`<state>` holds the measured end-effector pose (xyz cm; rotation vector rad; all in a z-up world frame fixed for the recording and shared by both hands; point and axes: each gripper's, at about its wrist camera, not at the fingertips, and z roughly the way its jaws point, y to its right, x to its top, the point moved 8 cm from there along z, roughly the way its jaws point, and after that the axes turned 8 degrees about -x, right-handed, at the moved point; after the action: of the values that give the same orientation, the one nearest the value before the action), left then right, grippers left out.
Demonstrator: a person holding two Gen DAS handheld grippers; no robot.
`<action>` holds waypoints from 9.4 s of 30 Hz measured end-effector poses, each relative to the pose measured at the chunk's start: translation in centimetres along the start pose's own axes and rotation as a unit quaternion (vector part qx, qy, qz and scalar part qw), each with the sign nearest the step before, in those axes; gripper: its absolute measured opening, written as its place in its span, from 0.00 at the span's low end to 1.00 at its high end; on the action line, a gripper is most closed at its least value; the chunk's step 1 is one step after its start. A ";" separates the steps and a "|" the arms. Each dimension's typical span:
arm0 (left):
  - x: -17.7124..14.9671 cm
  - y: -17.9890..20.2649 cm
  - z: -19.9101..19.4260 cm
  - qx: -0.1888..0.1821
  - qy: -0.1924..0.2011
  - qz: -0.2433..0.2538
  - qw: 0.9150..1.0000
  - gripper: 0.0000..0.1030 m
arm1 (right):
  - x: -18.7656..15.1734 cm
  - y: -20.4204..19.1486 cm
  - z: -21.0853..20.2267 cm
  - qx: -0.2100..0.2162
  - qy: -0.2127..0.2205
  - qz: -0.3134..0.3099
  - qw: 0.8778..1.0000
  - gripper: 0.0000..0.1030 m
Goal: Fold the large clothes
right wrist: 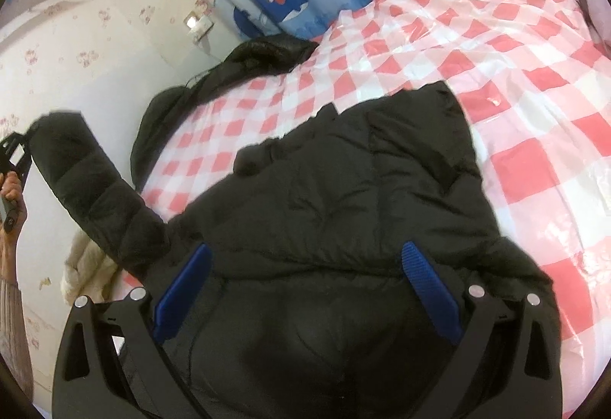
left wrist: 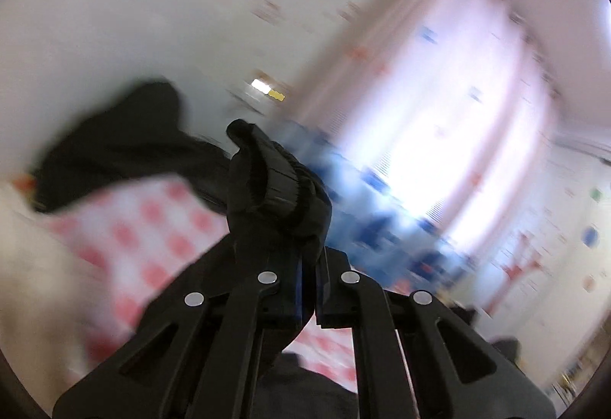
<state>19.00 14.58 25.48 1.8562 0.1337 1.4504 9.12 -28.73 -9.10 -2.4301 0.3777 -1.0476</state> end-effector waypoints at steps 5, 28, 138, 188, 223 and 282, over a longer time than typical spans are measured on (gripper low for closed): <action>-12.5 7.9 9.4 -0.089 -0.093 0.004 0.992 0.03 | 1.2 2.1 -1.1 0.006 0.004 0.056 0.998 0.93; -51.1 4.8 19.4 -0.052 -0.471 0.085 0.876 0.59 | 3.3 9.5 -2.4 0.110 -0.002 0.287 0.951 0.93; -33.1 -19.8 15.2 0.252 -0.301 0.088 0.916 0.93 | 8.8 6.6 15.5 -0.155 -0.045 -0.058 0.985 0.75; -33.6 -16.9 -27.5 0.255 -0.314 -0.081 0.911 0.93 | -14.4 13.1 -21.6 0.061 -0.185 0.201 0.960 0.93; -39.2 -14.1 -32.3 0.080 -0.303 -0.238 0.920 0.93 | -22.8 9.9 -21.6 0.141 -0.212 0.250 0.934 0.93; -37.2 -14.5 -32.1 0.053 -0.294 -0.268 0.916 0.06 | -21.0 8.8 -21.1 0.108 -0.152 0.212 0.959 0.19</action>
<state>-16.58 21.70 -10.58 2.0491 0.3937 0.4919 -21.09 -33.91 -13.76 -2.1360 0.6080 -0.4932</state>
